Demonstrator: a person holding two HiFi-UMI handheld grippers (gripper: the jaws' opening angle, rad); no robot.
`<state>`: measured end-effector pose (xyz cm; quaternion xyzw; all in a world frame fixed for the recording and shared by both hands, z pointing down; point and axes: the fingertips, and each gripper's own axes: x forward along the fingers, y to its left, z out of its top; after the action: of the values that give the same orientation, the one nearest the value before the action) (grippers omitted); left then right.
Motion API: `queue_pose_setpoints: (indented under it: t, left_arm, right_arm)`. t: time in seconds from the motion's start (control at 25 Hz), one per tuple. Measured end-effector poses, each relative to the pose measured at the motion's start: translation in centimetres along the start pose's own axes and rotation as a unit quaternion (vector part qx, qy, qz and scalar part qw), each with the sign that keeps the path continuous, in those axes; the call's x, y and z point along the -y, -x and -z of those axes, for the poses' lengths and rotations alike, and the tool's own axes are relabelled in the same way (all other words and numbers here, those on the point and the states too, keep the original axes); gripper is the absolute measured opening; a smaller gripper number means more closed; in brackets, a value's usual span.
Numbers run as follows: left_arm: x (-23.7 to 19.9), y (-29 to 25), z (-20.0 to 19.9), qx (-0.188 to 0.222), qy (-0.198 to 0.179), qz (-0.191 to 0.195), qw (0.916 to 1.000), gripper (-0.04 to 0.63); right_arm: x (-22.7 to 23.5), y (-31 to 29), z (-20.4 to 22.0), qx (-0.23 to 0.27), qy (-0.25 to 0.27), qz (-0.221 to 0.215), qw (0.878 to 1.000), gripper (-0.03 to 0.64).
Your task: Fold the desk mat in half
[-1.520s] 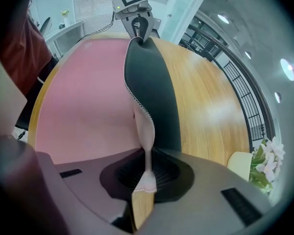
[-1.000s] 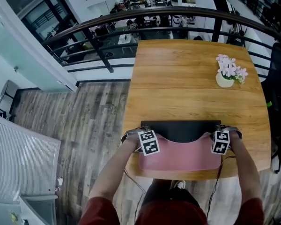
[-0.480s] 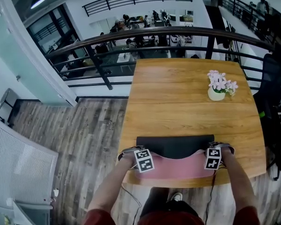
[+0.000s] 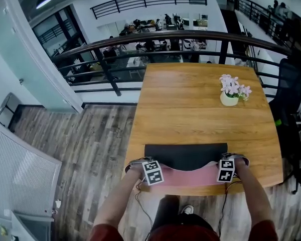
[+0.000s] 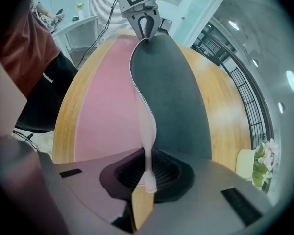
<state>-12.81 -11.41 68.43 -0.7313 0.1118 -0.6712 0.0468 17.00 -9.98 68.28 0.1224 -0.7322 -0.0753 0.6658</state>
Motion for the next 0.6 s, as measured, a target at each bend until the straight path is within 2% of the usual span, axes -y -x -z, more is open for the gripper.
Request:
queue_pose_setpoints:
  t: [0.6]
  left_arm:
    - [3.5,0.5,0.7,-0.001,0.000,-0.012,0.9999,0.055]
  right_arm:
    - [-3.5,0.7,0.0,0.008,0.004,0.011,1.000,0.041]
